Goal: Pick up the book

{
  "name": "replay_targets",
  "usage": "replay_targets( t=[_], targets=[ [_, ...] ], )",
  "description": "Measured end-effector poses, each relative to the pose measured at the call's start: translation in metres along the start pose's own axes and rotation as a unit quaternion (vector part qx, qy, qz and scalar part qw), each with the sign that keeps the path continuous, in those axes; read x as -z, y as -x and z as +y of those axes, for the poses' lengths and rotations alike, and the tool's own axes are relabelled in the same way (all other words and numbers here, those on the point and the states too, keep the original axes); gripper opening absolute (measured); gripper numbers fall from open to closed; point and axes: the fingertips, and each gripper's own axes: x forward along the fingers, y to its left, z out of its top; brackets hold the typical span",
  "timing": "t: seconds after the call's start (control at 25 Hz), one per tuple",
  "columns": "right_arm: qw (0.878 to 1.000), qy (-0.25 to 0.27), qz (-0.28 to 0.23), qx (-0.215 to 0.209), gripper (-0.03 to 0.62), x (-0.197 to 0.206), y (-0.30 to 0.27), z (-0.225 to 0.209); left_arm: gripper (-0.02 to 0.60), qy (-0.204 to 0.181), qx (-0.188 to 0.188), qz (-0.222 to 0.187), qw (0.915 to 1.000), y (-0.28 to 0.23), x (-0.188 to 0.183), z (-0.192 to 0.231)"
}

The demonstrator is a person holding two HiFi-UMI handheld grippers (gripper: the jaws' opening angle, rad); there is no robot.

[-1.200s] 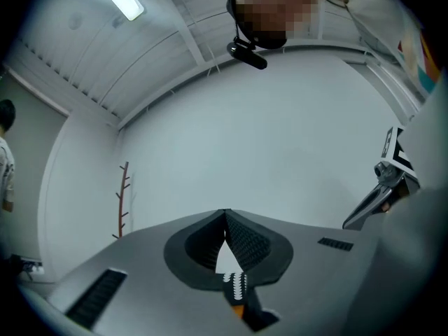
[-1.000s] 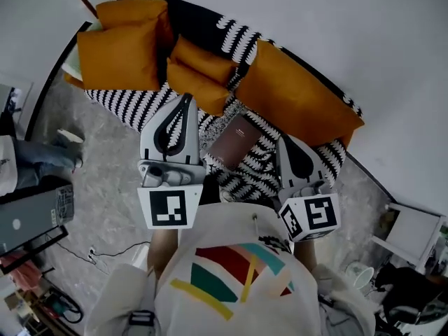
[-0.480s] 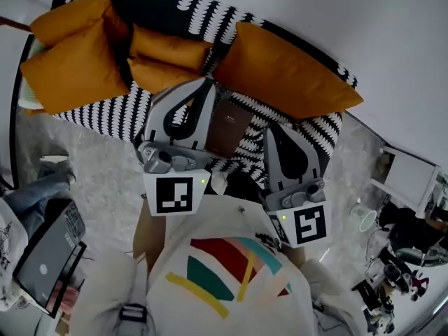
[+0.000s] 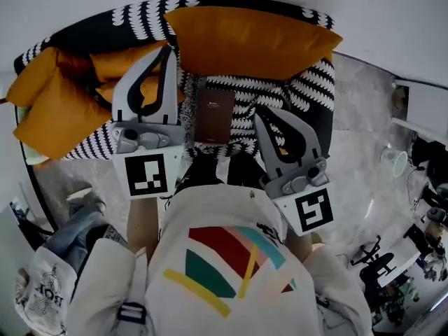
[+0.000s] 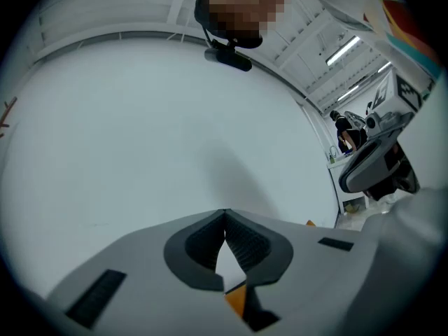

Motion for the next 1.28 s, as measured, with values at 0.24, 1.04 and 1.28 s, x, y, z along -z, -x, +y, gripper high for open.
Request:
replay_targets(
  t=[0.24, 1.04, 1.28],
  targets=[
    [0.975, -0.194, -0.104, 0.021, 0.324, 0.022, 0.009, -0.045, 0.008, 0.017, 0.029, 0.007, 0.9994, -0.007, 0.0, -0.037],
    [0.8, -0.459, 0.367, -0.123, 0.322, 0.561, 0.002, 0.053, 0.008, 0.087, 0.109, 0.168, 0.9759, 0.021, 0.283, -0.163],
    [0.766, -0.523, 0.36, -0.101, 0.322, 0.591, -0.014, 0.056, 0.008, 0.09, 0.098, 0.191, 0.9726, 0.027, 0.298, -0.149]
  ],
)
